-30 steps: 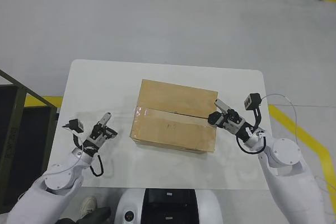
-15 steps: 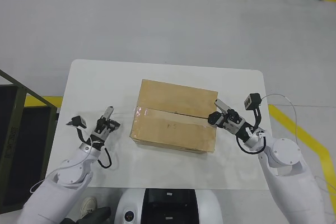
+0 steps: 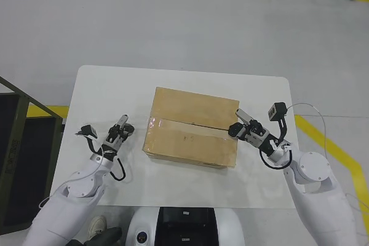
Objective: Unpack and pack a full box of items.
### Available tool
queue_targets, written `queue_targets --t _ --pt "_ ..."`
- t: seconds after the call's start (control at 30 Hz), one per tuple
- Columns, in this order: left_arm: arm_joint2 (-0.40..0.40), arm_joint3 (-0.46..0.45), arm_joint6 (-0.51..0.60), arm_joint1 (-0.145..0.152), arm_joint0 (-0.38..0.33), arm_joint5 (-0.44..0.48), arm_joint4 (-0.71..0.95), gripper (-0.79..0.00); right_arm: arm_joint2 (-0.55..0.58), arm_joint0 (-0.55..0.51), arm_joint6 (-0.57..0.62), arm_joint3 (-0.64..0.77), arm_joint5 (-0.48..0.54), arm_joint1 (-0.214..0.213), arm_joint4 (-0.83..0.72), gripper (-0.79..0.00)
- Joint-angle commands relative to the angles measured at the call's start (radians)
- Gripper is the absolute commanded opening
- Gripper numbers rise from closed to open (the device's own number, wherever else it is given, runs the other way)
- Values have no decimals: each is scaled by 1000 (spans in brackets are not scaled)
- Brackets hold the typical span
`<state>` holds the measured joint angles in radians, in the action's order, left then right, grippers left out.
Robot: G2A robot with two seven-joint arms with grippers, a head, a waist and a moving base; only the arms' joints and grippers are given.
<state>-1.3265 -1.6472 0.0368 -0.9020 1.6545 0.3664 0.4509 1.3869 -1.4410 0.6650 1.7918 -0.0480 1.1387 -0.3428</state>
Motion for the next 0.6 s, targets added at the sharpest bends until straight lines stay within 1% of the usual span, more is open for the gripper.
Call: queue_targets --t 0.0,0.27,0.57 --pt "-4 7 -3 -3 -2 3 0 -403 0 0 0 0 0 0 0 0" --pt "-21 32 -4 -18 -11 1 16 -459 0 0 0 0 0 0 0 0" --pt "-40 54 3 -33 -16 -27 35 -560 0 0 0 0 0 0 0 0"
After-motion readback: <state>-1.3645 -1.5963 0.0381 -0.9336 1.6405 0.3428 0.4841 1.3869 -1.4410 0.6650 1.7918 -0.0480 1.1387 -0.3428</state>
